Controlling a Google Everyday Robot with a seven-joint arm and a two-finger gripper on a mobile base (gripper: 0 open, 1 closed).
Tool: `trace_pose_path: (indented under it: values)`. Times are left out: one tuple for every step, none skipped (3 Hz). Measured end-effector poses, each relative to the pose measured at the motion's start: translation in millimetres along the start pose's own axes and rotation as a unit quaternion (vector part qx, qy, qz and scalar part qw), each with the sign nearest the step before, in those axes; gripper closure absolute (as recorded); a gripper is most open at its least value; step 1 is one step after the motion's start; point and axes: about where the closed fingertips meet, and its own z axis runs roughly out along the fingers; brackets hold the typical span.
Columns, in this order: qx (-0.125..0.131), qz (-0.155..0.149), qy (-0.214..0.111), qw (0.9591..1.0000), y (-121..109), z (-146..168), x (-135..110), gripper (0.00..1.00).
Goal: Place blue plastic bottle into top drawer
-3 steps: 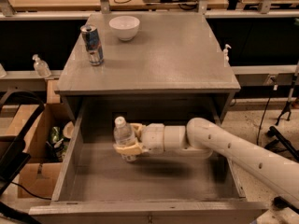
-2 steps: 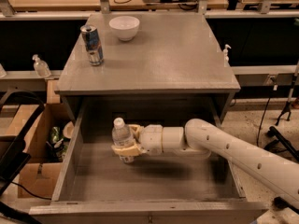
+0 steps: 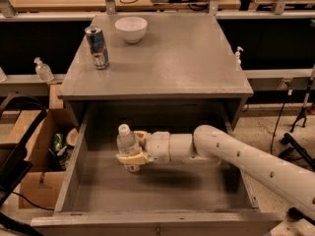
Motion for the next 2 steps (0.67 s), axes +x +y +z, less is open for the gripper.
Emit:
trace_pose_path:
  values:
    - [-0.002,0.0,-0.001,1.0,1.0,1.7,-0.7,0.07]
    - [-0.003,0.0,-0.001,1.0,1.7,2.8,-1.1,0.0]
